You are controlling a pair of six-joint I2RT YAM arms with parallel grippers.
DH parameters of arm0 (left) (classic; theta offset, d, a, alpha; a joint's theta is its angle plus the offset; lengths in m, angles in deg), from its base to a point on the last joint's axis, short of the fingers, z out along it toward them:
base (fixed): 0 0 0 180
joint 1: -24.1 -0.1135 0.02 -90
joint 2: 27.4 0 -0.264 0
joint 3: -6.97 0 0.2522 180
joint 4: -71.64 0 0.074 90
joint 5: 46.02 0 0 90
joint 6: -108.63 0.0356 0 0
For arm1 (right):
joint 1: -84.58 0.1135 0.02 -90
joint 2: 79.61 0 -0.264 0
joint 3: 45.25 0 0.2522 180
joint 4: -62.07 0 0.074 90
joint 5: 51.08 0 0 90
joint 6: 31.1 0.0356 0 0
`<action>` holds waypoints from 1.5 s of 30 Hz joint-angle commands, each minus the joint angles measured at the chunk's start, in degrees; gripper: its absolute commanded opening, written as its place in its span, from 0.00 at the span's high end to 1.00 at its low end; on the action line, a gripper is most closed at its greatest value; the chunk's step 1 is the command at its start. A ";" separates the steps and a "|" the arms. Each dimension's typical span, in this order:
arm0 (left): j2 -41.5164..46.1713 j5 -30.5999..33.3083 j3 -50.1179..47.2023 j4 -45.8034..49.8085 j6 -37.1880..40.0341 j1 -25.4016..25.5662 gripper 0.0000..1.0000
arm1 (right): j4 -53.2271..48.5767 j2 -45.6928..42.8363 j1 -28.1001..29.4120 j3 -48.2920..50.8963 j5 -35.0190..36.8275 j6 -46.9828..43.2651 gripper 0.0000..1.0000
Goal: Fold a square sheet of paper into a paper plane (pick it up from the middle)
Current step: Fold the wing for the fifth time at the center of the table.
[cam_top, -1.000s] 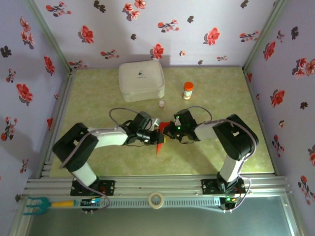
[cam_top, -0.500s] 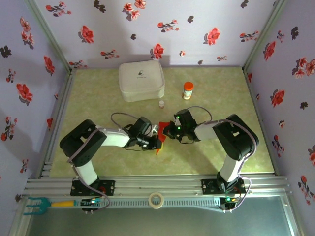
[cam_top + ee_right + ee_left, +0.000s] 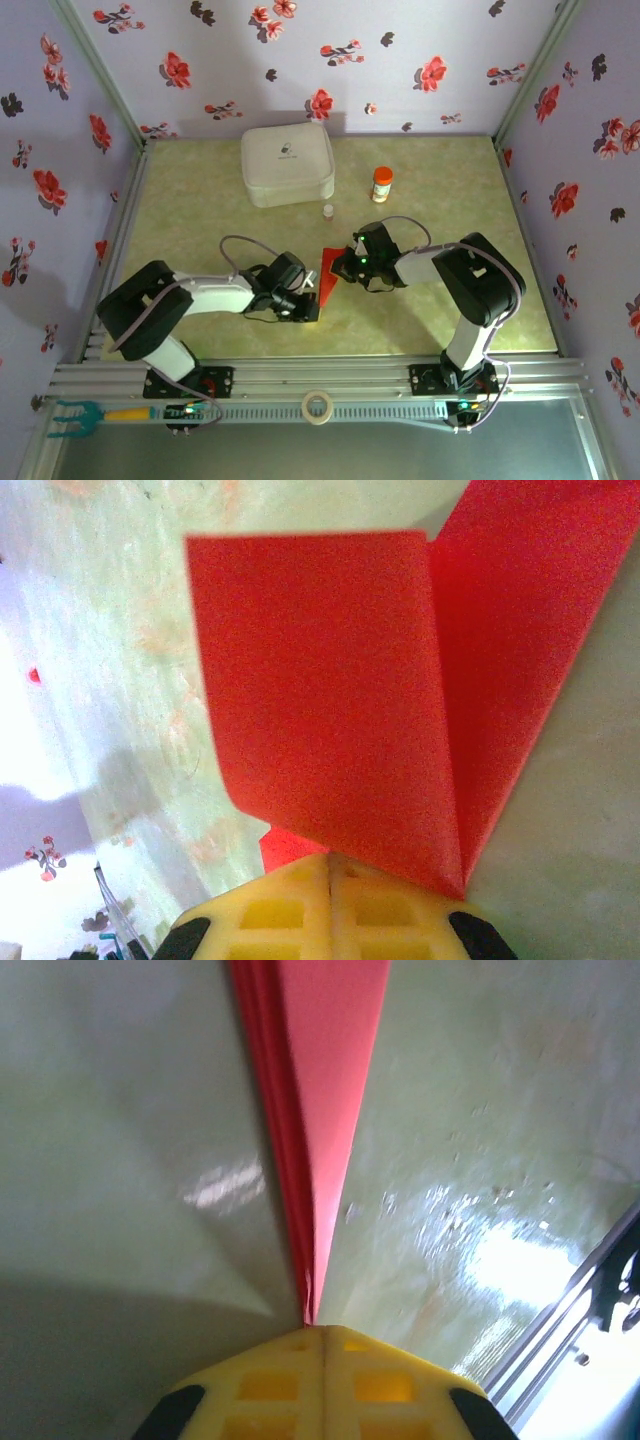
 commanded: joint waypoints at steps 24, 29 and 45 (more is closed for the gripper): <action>-14.20 -0.72 13.38 -2.86 0.74 -6.74 1.00 | -5.96 0.08 -0.01 2.62 5.07 2.15 0.98; -14.99 0.49 9.26 -1.40 0.91 -6.70 1.00 | -5.97 -1.91 -0.01 2.60 4.83 2.20 0.97; -11.56 -5.39 0.37 -6.53 2.22 -6.48 1.00 | -10.51 -13.58 4.00 0.98 5.34 -2.41 0.95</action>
